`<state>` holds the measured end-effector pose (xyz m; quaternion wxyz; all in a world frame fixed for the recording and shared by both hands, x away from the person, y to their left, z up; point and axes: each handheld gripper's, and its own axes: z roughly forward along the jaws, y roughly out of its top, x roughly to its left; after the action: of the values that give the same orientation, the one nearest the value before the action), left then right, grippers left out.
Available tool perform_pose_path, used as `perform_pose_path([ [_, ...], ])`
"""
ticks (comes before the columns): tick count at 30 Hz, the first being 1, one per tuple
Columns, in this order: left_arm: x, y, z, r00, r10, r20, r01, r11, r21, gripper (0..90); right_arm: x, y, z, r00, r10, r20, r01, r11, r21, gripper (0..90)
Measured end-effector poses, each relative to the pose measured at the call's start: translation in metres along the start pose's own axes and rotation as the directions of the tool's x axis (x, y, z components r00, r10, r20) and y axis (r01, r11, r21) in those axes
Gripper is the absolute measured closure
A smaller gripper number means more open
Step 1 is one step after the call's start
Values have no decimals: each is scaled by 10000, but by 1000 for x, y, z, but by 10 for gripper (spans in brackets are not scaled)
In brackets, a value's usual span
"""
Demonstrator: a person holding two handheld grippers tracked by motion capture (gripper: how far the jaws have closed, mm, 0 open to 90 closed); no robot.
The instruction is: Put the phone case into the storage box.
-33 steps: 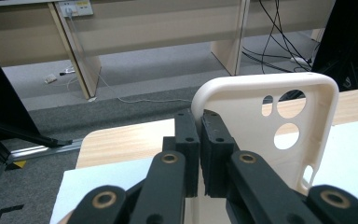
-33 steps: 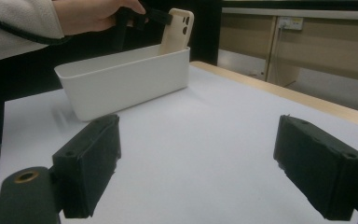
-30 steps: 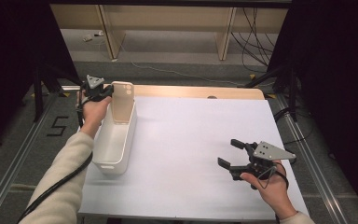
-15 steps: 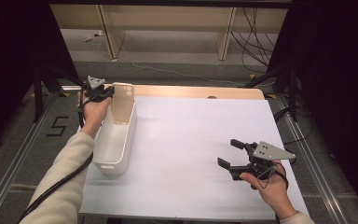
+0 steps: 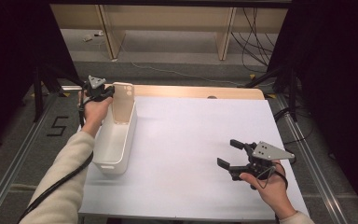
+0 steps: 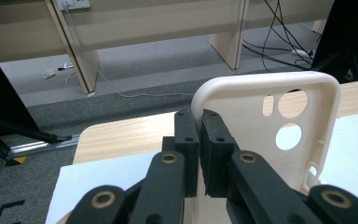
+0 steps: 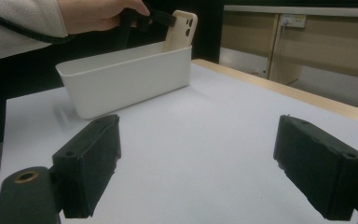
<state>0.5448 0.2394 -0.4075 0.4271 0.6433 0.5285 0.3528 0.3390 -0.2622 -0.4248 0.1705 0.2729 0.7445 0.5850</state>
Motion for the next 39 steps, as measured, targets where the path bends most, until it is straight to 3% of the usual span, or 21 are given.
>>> perform_pose_path([
  [26,0,-3,9,9997,99,-242,-91,9995,318,820,1,-2,3,9997,148,-193,-150,9998,-132,160],
  [33,-1,1,9,9997,158,-161,-150,9988,474,797,-1,0,2,9998,-210,68,211,9995,-239,160],
  [38,-1,4,9,9998,143,-146,-134,9978,654,743,0,1,0,9998,77,-170,-79,9999,-95,160],
  [39,-1,5,9,9997,138,-188,-125,9977,673,721,-2,0,1,9996,-264,-76,262,9992,-304,160],
])
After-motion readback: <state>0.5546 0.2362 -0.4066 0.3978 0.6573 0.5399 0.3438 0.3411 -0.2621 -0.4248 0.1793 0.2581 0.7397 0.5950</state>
